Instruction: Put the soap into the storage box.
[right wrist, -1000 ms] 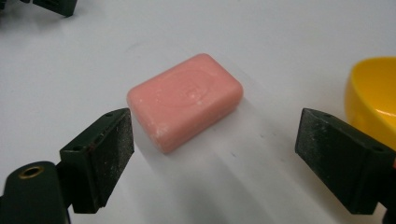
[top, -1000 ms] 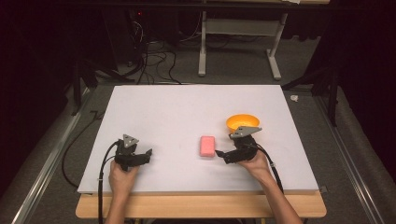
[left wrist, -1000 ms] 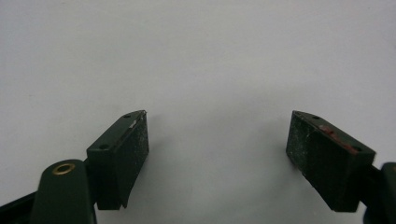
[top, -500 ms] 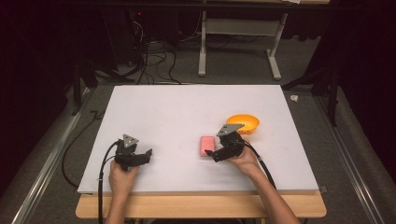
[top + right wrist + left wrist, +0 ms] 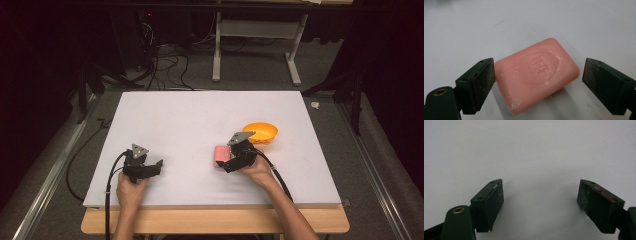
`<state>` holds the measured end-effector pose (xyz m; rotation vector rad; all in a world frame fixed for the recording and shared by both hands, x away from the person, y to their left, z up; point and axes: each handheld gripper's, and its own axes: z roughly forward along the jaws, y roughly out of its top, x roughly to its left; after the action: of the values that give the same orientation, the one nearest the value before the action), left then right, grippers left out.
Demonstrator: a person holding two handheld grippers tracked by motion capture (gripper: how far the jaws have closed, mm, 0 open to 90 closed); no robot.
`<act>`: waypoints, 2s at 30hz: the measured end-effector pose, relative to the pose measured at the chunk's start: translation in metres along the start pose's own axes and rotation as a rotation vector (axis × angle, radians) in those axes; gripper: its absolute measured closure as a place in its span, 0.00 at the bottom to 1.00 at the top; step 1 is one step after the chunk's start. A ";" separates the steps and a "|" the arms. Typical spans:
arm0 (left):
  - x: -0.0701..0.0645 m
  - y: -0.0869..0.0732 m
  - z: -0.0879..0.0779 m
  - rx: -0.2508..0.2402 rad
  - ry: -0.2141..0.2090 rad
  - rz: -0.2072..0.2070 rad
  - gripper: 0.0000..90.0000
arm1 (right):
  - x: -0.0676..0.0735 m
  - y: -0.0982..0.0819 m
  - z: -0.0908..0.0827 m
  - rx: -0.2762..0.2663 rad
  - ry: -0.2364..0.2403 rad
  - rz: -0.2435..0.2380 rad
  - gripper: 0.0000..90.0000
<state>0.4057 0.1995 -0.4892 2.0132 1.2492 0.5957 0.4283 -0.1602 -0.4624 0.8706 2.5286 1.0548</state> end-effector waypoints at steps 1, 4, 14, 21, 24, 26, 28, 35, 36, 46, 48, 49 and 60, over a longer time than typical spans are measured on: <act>0.000 0.000 0.000 0.000 0.000 0.000 0.24 | 0.000 0.000 0.000 0.000 -0.001 -0.005 0.13; 0.000 0.000 0.000 0.000 0.000 0.000 0.24 | 0.001 0.001 0.003 0.000 -0.003 -0.003 0.13; 0.000 0.000 0.000 0.001 -0.001 0.000 0.24 | 0.002 0.006 0.006 0.002 -0.023 -0.012 0.13; 0.000 0.000 0.000 0.001 0.001 0.003 0.24 | 0.004 0.012 0.005 0.008 -0.045 -0.057 0.13; 0.000 0.000 0.000 0.002 0.000 0.005 0.24 | 0.004 0.014 0.010 0.019 -0.033 -0.073 0.13; 0.000 0.000 0.000 0.002 0.000 0.005 0.24 | 0.003 0.014 0.013 0.029 -0.027 -0.077 0.13; 0.000 0.000 0.000 0.002 0.000 0.006 0.24 | 0.003 0.014 0.015 0.040 -0.030 -0.076 0.13; 0.000 0.000 0.000 0.002 0.001 0.007 0.25 | 0.000 0.013 0.021 0.053 -0.027 -0.050 0.13; 0.000 0.000 0.000 0.002 0.001 0.007 0.25 | 0.000 0.013 0.022 0.054 -0.028 -0.049 0.13; 0.000 0.000 0.000 0.002 0.000 0.007 0.25 | 0.001 0.012 0.030 0.069 -0.039 -0.020 0.13; 0.000 0.000 0.000 0.002 0.000 0.007 0.25 | 0.001 0.011 0.031 0.074 -0.041 -0.015 0.13; 0.000 0.000 0.000 0.002 0.000 0.006 0.25 | 0.001 0.011 0.032 0.073 -0.042 -0.010 0.13; 0.000 0.000 0.000 0.003 -0.002 0.003 0.24 | -0.001 0.009 0.034 0.078 -0.030 0.019 0.15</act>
<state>0.4056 0.1997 -0.4889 2.0180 1.2463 0.5943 0.4479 -0.1366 -0.4803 0.9258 2.5565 0.9474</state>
